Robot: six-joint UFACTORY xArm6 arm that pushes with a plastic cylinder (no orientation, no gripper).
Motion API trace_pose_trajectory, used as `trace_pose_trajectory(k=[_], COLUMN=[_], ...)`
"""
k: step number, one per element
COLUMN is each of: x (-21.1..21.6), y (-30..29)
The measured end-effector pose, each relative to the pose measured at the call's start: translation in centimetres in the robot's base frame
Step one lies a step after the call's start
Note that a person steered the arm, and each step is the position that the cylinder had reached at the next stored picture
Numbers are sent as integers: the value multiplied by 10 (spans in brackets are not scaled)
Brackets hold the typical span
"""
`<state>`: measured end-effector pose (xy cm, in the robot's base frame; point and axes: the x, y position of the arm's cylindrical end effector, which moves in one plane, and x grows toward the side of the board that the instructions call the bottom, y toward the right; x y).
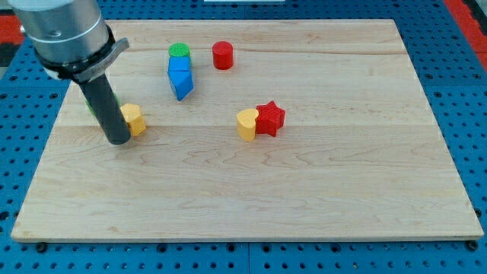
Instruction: Push the yellow hexagon bottom to the blue triangle
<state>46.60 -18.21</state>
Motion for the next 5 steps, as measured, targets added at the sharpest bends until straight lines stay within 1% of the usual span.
trace_pose_trajectory(k=[1, 2, 3, 4, 5], x=[0, -11, -36, -26, -2], y=[8, -29, -32, 9, 5])
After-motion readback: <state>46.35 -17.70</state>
